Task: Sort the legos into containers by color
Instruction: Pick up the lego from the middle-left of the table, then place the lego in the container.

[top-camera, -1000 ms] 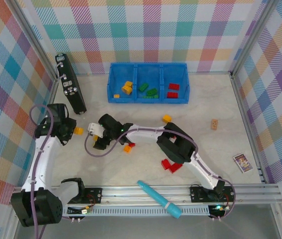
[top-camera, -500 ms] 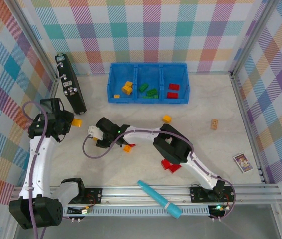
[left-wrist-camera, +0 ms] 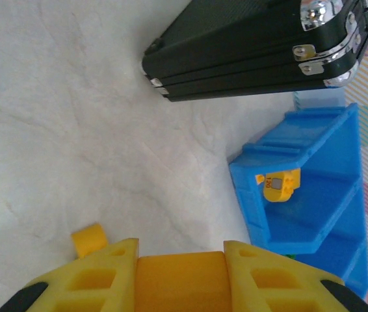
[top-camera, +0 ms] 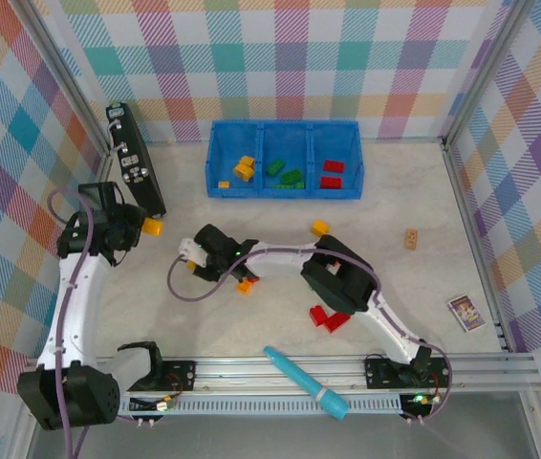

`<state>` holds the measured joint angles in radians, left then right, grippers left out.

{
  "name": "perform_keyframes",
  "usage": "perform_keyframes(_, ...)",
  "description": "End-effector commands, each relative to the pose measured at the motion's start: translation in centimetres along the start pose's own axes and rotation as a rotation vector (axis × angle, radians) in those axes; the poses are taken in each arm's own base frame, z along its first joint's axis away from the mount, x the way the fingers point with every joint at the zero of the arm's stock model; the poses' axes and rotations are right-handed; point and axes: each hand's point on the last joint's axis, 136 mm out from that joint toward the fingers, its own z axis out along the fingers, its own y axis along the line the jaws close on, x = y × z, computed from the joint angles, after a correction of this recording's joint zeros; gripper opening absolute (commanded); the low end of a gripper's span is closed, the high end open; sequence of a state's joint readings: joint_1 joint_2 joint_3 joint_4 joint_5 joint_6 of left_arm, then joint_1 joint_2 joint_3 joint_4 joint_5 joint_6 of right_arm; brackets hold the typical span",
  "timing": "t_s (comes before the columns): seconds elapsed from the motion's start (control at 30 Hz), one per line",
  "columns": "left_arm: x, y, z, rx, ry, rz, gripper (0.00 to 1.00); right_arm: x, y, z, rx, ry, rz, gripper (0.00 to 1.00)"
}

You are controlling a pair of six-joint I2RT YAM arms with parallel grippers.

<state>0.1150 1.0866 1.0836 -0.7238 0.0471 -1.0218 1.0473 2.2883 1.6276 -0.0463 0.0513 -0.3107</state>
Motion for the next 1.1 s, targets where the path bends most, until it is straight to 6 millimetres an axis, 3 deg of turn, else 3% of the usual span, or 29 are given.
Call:
perform_keyframes(0.0, -0.2, -4.1, -0.4, 0.119, -0.001, 0.0, 0.23, -3.4, -3.9, -6.2, 0.037, -0.13, 0.13, 0.24)
perform_keyframes(0.13, 0.6, -8.1, 0.5, 0.189, -0.005, 0.032, 0.23, -3.7, -6.2, -11.5, 0.097, -0.174, 0.134, 0.24)
perform_keyframes(0.27, 3.3, -13.0, 2.8, 0.246, 0.034, 0.093, 0.23, -3.5, -8.1, -16.5, 0.17, -0.203, 0.132, 0.24)
perform_keyframes(0.4, 6.7, -16.4, 6.7, 0.261, 0.068, 0.147, 0.23, -3.1, -9.5, -20.6, 0.255, -0.218, 0.125, 0.25)
perform_keyframes(0.6, 10.7, -18.7, 14.2, 0.257, 0.082, 0.148, 0.23, -2.0, -10.9, -26.0, 0.361, -0.257, 0.136, 0.25)
perform_keyframes(0.73, 12.3, -20.2, 17.8, 0.267, 0.073, 0.15, 0.22, -0.6, -11.7, -28.3, 0.421, -0.258, 0.172, 0.25)
perform_keyframes(0.93, 13.9, -21.5, 22.2, 0.256, 0.079, 0.13, 0.23, 1.2, -12.1, -29.2, 0.454, -0.277, 0.257, 0.25)
perform_keyframes(1.07, 14.5, -21.5, 24.5, 0.227, 0.086, 0.133, 0.33, 1.4, -12.5, -29.5, 0.481, -0.286, 0.288, 0.26)
